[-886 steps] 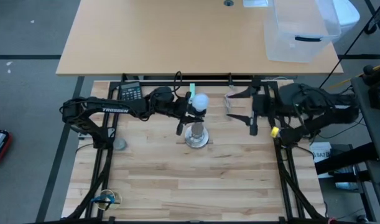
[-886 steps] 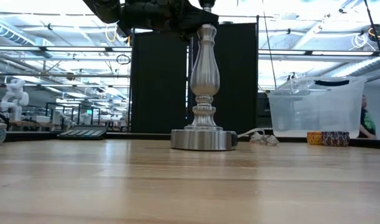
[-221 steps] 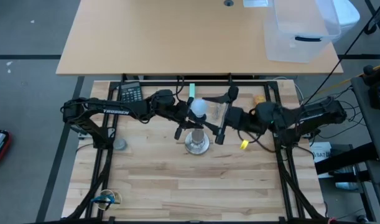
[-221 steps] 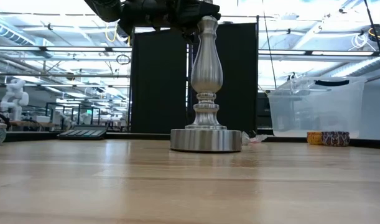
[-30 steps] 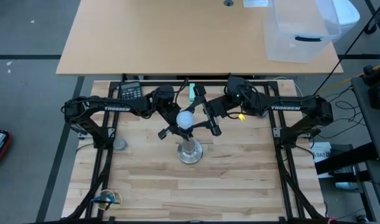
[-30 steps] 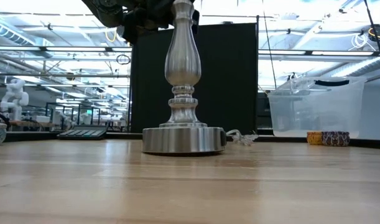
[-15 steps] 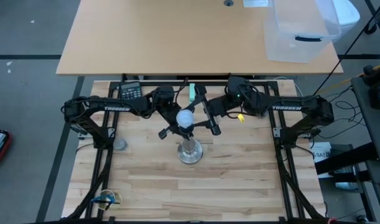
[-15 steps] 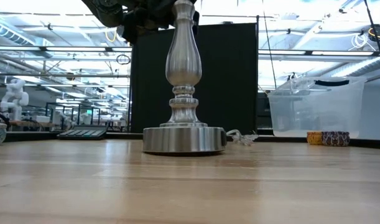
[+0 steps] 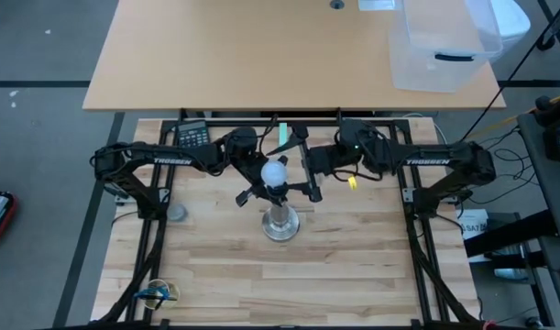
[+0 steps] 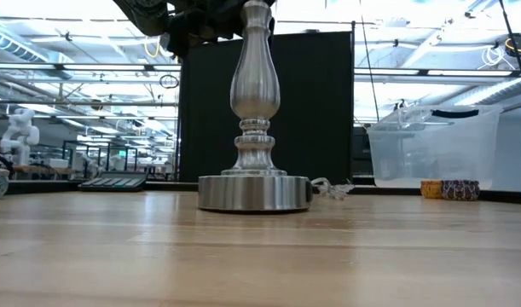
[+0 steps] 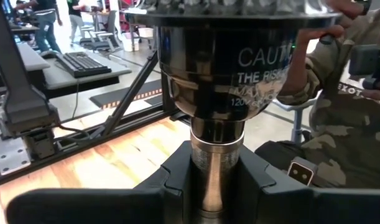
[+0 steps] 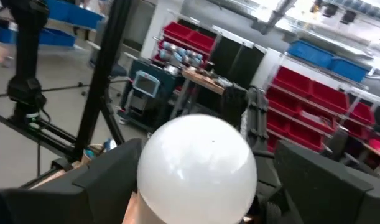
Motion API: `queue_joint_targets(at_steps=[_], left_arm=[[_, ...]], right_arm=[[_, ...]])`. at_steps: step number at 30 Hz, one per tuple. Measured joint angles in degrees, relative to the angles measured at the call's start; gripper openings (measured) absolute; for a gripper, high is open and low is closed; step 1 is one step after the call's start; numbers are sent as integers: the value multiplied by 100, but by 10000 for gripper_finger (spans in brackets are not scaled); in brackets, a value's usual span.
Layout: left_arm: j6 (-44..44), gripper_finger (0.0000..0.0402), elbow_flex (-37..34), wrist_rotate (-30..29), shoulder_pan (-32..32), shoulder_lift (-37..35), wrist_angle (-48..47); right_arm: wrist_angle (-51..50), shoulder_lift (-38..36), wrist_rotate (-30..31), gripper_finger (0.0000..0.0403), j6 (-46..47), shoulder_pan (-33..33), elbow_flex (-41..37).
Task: Screw lightbulb
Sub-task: Remove the white lightbulb from the desk lamp
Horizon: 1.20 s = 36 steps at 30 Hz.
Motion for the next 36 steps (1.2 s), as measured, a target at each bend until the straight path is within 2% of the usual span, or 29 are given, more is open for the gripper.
queue_joint_targets(at_steps=[6,8,17,25,30,34,36], left_arm=[[-25,71,2,-140,0,0,10],[-109,71,2,-345,0,0,17],[-683,71,-3,-1407,-33,-2,279],[-1198,71,-7,-2528,-40,0,659],[-1130,71,-2,-3426,-163,2,707],[-1109,71,-2,-4029,-271,2,722],[-1106,71,-2,-4304,-326,0,728]], right_arm=[[-291,-442,255,354,-35,298,0],[-306,-631,381,354,3,445,0],[-835,-1116,2757,354,70,1069,0],[-885,-871,4218,354,257,1364,-15],[-877,-670,4669,354,683,1369,-20],[-820,-571,4735,354,795,1368,-13],[-777,-533,5016,354,798,1386,-11]])
